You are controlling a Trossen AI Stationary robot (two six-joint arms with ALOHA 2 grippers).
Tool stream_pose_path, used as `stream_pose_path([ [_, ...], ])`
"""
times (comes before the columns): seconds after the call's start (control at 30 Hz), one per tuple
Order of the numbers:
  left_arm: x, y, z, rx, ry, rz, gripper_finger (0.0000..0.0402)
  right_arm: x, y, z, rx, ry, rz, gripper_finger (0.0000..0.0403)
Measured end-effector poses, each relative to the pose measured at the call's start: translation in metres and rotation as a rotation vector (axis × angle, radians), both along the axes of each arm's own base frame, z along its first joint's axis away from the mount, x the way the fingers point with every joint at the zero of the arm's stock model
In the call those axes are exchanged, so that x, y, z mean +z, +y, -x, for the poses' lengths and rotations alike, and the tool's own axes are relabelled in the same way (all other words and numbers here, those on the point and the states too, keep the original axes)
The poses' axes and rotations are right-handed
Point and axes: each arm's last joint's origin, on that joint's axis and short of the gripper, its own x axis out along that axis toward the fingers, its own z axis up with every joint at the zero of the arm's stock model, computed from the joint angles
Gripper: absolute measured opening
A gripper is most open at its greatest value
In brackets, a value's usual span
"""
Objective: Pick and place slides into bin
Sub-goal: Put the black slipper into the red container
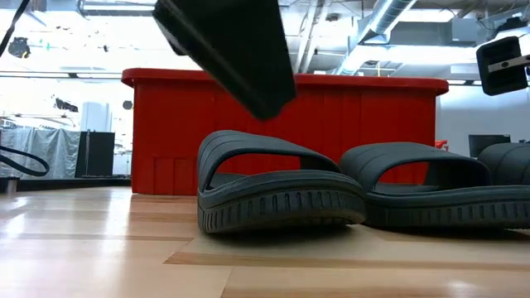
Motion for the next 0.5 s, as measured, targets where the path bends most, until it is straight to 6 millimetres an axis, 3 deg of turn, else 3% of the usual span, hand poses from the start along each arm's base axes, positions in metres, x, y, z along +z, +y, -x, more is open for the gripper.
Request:
stream_pose_path([
  [0.5, -0.026, 0.004, -0.011, -0.049, 0.078, 0.029, 0.0125, 0.0, 0.0, 0.0, 0.0, 0.0, 0.0, 0.0011],
])
